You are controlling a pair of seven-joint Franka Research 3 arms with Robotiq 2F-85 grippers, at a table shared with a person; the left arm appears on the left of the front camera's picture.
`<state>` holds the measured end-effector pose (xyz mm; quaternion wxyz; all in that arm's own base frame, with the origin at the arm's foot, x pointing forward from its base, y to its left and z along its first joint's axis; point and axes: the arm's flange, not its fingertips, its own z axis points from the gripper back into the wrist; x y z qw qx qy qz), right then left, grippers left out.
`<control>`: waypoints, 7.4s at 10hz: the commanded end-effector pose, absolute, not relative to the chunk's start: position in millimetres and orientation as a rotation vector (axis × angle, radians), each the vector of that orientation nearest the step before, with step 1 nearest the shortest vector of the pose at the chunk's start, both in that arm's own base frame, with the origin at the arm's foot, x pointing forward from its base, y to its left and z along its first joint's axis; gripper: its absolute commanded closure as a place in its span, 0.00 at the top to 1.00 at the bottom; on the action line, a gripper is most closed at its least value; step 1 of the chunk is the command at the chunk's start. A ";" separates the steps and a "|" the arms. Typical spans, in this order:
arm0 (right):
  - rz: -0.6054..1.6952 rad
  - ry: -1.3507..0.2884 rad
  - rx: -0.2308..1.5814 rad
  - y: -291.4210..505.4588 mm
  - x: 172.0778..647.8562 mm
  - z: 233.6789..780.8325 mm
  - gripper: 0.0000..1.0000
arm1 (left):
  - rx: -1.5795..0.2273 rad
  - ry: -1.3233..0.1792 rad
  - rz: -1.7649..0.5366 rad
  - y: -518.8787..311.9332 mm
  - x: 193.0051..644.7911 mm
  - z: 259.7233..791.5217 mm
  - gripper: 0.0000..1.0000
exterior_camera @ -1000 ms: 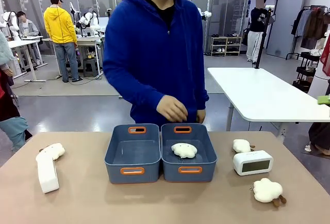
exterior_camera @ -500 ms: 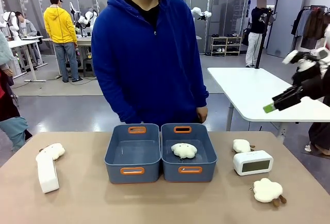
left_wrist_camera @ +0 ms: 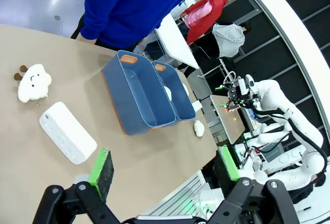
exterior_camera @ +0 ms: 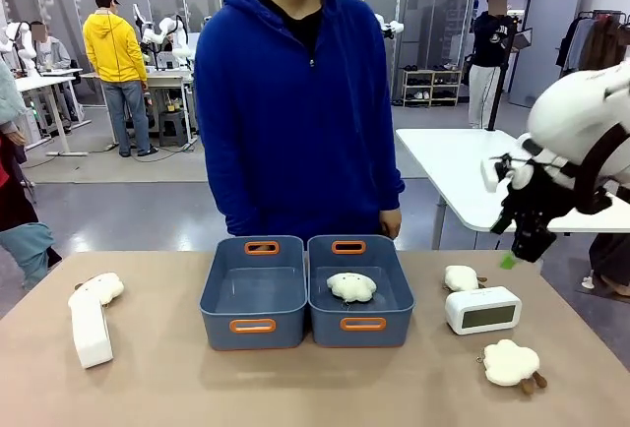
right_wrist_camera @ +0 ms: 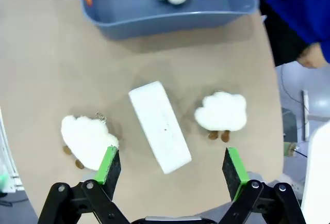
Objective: Sort the digital clocks into the basket.
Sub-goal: Pick up the Digital clock from the table and place it into the empty Plastic storage basket.
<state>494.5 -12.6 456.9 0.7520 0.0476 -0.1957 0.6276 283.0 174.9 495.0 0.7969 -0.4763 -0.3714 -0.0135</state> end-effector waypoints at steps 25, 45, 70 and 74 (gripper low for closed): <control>1.328 -0.470 0.341 -40.9 461.9 446.3 0.00 | -1.044 -0.808 -0.029 174.9 283.2 497.4 1.00; 0.992 -0.950 0.413 -118.7 359.4 520.2 0.00 | -1.044 -0.808 -0.029 174.9 283.2 497.4 1.00; 1.522 -0.759 0.643 381.5 504.5 359.7 0.71 | -1.044 -0.808 -0.029 174.9 283.2 497.4 1.00; 1.498 -0.795 0.635 372.6 502.7 366.2 1.00 | -1.044 -0.808 -0.029 174.9 283.2 497.4 1.00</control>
